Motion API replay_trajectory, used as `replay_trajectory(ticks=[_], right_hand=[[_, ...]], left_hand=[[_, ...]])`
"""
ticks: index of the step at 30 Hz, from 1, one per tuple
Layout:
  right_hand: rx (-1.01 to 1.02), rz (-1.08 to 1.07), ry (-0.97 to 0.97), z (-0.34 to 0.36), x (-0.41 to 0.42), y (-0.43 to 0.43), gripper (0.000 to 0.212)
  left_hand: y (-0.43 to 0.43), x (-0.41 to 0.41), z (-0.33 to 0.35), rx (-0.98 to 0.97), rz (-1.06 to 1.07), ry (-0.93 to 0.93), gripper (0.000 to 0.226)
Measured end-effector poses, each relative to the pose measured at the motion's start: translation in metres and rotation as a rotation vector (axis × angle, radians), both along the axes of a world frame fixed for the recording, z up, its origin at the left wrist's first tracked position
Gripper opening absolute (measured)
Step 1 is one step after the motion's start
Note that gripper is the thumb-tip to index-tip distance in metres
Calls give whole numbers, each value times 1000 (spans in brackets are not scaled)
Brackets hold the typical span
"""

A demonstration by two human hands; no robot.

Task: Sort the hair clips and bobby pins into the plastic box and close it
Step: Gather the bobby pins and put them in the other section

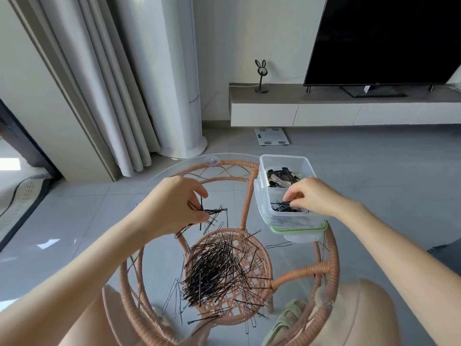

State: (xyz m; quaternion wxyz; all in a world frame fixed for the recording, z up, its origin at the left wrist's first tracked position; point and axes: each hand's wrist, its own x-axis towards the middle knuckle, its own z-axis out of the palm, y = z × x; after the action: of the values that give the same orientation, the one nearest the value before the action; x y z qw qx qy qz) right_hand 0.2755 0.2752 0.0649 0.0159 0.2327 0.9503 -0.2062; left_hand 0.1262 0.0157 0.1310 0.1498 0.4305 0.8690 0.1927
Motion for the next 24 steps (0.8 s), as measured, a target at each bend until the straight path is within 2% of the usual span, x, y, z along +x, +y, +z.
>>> replay_trajectory(ticks=[3, 11, 18, 24], right_hand=[[-10, 2, 19, -7, -2, -4, 16], [125, -230, 342, -1, 34, 14, 19], [167, -264, 401, 4, 69, 17, 15], [189, -186, 354, -3, 79, 5, 14]], left_hand=[[15, 4, 9, 26, -39, -10, 35], [100, 32, 28, 107, -265, 69, 35], [190, 55, -17, -76, -444, 185, 40], [212, 57, -57, -268, -540, 169, 42]])
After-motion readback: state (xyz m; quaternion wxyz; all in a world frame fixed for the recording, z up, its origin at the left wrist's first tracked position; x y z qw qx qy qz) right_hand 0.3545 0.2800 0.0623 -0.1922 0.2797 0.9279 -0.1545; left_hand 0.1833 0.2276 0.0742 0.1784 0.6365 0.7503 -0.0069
